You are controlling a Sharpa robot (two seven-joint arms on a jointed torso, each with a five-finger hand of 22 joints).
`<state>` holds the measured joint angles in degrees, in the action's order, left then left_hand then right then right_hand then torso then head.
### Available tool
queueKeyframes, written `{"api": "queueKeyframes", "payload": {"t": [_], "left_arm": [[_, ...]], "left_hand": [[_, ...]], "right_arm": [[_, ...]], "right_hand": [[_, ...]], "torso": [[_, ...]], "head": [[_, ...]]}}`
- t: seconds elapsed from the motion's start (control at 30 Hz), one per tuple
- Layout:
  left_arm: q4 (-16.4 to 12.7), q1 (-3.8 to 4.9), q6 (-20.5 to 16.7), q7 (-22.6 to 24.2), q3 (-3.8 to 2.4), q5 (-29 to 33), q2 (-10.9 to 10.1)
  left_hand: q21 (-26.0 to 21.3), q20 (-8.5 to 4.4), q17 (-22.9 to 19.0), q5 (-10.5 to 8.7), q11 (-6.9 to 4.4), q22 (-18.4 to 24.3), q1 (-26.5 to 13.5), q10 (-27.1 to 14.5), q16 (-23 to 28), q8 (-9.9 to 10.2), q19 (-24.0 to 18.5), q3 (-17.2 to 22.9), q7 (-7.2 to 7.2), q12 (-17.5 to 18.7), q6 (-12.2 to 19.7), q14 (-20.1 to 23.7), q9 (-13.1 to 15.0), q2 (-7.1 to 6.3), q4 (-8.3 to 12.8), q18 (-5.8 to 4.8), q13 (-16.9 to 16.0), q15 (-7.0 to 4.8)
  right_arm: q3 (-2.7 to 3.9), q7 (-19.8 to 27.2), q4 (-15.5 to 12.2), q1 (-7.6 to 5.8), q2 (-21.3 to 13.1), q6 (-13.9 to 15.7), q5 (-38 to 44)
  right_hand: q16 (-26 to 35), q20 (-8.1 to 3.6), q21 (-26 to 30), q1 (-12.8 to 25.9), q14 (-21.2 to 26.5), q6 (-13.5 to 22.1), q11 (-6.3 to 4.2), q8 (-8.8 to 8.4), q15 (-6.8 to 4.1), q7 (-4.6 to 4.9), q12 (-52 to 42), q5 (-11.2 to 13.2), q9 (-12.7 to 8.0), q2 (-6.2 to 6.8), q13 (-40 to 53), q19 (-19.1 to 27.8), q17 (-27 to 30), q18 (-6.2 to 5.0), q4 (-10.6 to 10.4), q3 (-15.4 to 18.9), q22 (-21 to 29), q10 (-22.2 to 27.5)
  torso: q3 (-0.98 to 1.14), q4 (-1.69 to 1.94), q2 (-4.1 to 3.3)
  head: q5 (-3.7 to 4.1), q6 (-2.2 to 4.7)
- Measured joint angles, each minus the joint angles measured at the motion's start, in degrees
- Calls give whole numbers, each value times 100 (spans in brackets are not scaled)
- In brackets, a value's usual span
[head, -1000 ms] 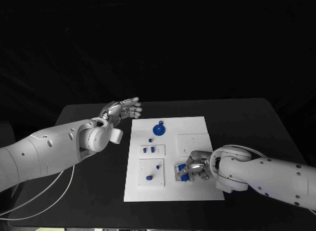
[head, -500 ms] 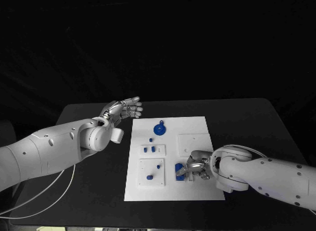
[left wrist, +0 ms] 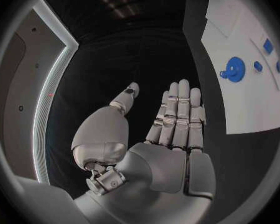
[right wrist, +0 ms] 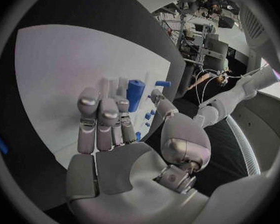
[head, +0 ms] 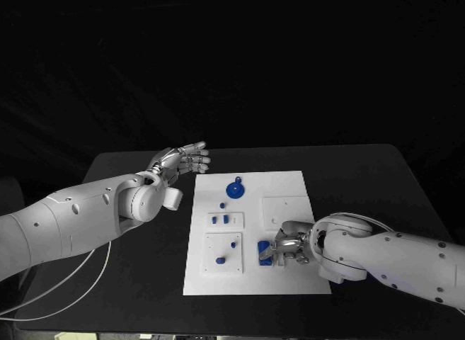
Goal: Assemble the parts on the task board
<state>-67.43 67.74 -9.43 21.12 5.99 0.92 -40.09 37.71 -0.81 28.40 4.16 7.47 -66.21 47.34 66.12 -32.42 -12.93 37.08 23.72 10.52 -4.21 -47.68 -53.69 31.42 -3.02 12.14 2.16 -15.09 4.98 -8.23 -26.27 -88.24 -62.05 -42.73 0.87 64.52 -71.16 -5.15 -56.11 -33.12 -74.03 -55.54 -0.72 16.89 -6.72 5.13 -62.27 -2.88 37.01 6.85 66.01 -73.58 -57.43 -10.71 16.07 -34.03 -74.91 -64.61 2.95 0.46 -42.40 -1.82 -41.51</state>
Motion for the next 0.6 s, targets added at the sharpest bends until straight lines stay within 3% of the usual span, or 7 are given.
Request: {"api": "queueKeyframes", "payload": {"t": [0.07, 0.23, 0.33, 0.6], "left_arm": [[0, 0, 0, -1, 0, 0, 0], [1, 0, 0, -3, 0, 0, -4], [1, 0, 0, -5, 0, 0, -4], [1, 0, 0, -8, 0, 0, -4]], "left_hand": [[0, 0, 0, 0, 0, 0, 0, 0, 0, 0, 0, 0, 0, 0, 0, 0, 0, 0, 0, 0, 0, 0], [0, 0, 0, 0, 0, 0, 0, 0, 0, 0, 0, 0, 0, 0, 0, 0, 0, 0, 0, 0, 0, 0], [0, 0, 4, 0, 0, 1, 0, 0, 0, 0, 0, 0, 0, 0, 0, 0, 1, 0, 0, 0, 0, 0], [0, 0, 4, 0, 0, 1, 0, 0, 0, 0, 0, 0, 0, 0, 0, 0, 1, 0, 0, 0, 0, 0]], "right_arm": [[0, 26, -4, 0, -11, -19, 0], [-6, 93, -8, 6, -28, -104, 7], [-6, 116, -8, 6, -29, -140, 23], [-8, 111, -1, 7, -12, -143, 91]], "right_hand": [[5, -14, 0, -192, -2, 0, 0, -10, -2, 0, 0, 0, 12, 29, 4, -14, -2, 1, 40, -40, 0, 0], [26, -30, -23, -1089, -26, 1, 0, 1, -11, -1, 22, 0, 44, 112, 34, -31, -32, 4, 60, -125, 0, 0], [45, -30, -23, -1390, -27, 1, 0, 1, -10, -1, 23, 0, 51, 146, 43, -31, -42, 5, 59, -123, 0, 0], [55, -7, -24, -1593, -28, -55, -21, 8, -9, 14, 48, 0, 72, 84, 53, -9, -58, 8, 37, -68, 0, -21]], "torso": [[0, 0, 0], [3, 0, 0], [3, -2, -1], [1, -2, -1]], "head": [[-2, 0], [-4, 4], [-4, 4], [-4, 4]]}}
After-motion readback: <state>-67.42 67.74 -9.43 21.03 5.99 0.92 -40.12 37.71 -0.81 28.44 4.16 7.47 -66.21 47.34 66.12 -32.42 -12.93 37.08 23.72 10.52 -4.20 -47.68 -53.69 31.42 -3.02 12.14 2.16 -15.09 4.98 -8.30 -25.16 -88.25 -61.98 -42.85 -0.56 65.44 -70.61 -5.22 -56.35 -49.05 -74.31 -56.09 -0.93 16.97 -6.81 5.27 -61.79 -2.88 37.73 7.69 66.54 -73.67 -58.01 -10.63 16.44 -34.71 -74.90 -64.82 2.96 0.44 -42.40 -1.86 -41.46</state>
